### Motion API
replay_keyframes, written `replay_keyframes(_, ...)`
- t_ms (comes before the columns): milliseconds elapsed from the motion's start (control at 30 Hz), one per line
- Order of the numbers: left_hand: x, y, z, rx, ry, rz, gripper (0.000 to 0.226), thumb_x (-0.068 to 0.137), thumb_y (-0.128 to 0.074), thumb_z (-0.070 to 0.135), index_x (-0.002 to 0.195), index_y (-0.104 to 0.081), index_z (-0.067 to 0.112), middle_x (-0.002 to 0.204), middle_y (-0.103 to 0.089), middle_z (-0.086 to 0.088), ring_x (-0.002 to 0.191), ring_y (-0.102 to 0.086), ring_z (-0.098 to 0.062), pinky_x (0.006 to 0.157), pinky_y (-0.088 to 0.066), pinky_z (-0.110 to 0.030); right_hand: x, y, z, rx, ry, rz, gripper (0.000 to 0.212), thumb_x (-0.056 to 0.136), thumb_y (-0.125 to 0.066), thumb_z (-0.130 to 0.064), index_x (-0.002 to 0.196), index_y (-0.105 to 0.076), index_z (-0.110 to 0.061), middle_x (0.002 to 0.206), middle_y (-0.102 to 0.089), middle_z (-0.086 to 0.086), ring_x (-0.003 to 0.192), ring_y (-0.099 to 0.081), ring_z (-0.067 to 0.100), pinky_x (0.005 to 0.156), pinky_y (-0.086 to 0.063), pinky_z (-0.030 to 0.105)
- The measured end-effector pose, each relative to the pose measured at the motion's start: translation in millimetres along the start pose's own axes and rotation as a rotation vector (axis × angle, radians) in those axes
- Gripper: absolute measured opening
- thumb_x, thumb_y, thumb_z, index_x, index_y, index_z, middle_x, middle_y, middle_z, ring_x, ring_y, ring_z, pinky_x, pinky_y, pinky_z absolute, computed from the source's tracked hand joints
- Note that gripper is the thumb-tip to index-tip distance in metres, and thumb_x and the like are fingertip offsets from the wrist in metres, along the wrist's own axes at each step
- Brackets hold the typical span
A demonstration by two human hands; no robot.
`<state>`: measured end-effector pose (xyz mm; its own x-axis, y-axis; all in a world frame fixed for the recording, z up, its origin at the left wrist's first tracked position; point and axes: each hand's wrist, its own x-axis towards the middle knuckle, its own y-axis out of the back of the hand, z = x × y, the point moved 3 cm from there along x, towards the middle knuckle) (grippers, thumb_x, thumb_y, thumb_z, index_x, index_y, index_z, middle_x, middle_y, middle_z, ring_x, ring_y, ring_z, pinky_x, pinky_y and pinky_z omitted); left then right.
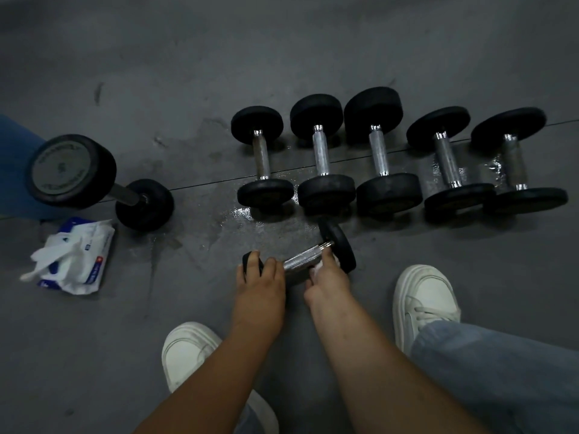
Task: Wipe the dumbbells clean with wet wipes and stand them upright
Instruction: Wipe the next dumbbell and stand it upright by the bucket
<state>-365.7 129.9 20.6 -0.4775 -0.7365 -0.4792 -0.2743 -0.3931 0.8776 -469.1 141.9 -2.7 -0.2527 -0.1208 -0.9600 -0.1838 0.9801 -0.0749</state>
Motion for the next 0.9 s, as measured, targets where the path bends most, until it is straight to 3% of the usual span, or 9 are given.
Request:
replay_keyframes(167, 3, -3, -2, -0.002, -0.007, 0.016, 0.059, 0.094, -0.044, 0.017, 0.149, -0.025, 0.013, 0.152, -0.031, -0.003, 0.147, -0.010, -0.038, 0.119, -0.016, -0.048, -6, 6, -1, -0.096, 0.085, -0.022, 0.014, 0.100, -0.049, -0.026, 0.105, -0.060, -0.018, 0.090, -0.061, 0.005, 0.078, -0.060, 0.010, 0.042, -0.042, 0.016)
replay_keyframes(233, 4, -5, -2, -0.009, -0.008, -0.001, 0.059, 0.091, -0.049, 0.018, 0.147, -0.031, 0.013, 0.149, -0.036, -0.004, 0.146, -0.014, -0.038, 0.118, -0.019, -0.049, -9, 15, 2, -0.304, 0.373, -0.023, 0.019, 0.099, -0.049, -0.014, 0.111, -0.064, -0.011, 0.099, -0.065, 0.005, 0.082, -0.061, 0.012, 0.058, -0.049, 0.012)
replay_keyframes(300, 4, -7, -3, -0.036, -0.013, -0.016, 0.056, 0.088, -0.057, 0.020, 0.141, -0.042, 0.012, 0.142, -0.047, -0.004, 0.143, -0.023, -0.039, 0.114, -0.026, -0.051, -15, 18, 1, -0.682, 0.758, -0.091, 0.025, 0.100, -0.047, -0.016, 0.119, -0.065, -0.016, 0.111, -0.063, -0.006, 0.099, -0.058, 0.004, 0.083, -0.044, 0.009)
replay_keyframes(333, 4, -8, -4, -0.048, -0.014, -0.008, 0.054, 0.087, -0.058, 0.021, 0.139, -0.046, 0.012, 0.139, -0.050, -0.004, 0.141, -0.026, -0.039, 0.113, -0.029, -0.052, -20, 15, -2, -0.928, 0.884, -0.130, 0.025, 0.101, -0.044, -0.021, 0.118, -0.064, -0.021, 0.114, -0.061, -0.011, 0.104, -0.056, 0.003, 0.086, -0.043, 0.012)
replay_keyframes(433, 3, -8, -5, -0.037, -0.020, -0.010, 0.056, 0.088, -0.051, 0.019, 0.142, -0.040, 0.012, 0.143, -0.044, -0.004, 0.144, -0.021, -0.039, 0.115, -0.025, -0.051, -14, -2, -17, -1.802, 1.143, -0.015, 0.042, 0.098, -0.037, -0.013, 0.139, -0.040, -0.007, 0.146, -0.035, 0.008, 0.120, -0.048, 0.021, 0.086, -0.048, 0.034)
replay_keyframes(567, 4, -3, -3, 0.005, -0.020, 0.023, 0.057, 0.092, -0.045, 0.019, 0.146, -0.030, 0.013, 0.148, -0.035, -0.003, 0.146, -0.013, -0.037, 0.117, -0.018, -0.048, -1, -1, -17, -2.139, 1.024, 0.018, 0.063, 0.097, -0.035, -0.007, 0.149, -0.003, 0.009, 0.157, -0.009, 0.024, 0.116, -0.056, 0.032, 0.080, -0.052, 0.039)
replay_keyframes(667, 4, -3, -3, -0.004, -0.014, 0.013, 0.055, 0.091, -0.045, 0.018, 0.144, -0.035, 0.012, 0.146, -0.040, -0.003, 0.145, -0.017, -0.038, 0.116, -0.021, -0.049, 1, 2, -16, -2.252, 1.059, -0.013, 0.063, 0.098, -0.035, -0.006, 0.148, 0.000, 0.010, 0.156, -0.003, 0.029, 0.128, -0.047, 0.033, 0.084, -0.052, 0.042)
replay_keyframes(800, 4, -11, -4, -0.006, -0.001, 0.024, 0.052, 0.082, -0.051, 0.015, 0.133, -0.052, 0.009, 0.132, -0.055, -0.006, 0.137, -0.035, -0.040, 0.108, -0.033, -0.051, 3, -6, -26, -2.287, 1.022, -0.090, 0.060, 0.100, -0.034, -0.011, 0.151, -0.005, 0.003, 0.158, -0.012, 0.018, 0.141, -0.031, 0.027, 0.096, -0.046, 0.040)
replay_keyframes(900, 6, -11, -5, -0.013, -0.019, 0.016, 0.053, 0.084, -0.054, 0.018, 0.136, -0.049, 0.010, 0.136, -0.052, -0.005, 0.140, -0.031, -0.039, 0.111, -0.030, -0.050, -7, -1, -14, -2.346, 0.995, -0.093, 0.064, 0.099, -0.034, -0.010, 0.150, 0.003, 0.005, 0.159, 0.002, 0.022, 0.138, -0.035, 0.032, 0.094, -0.047, 0.040)
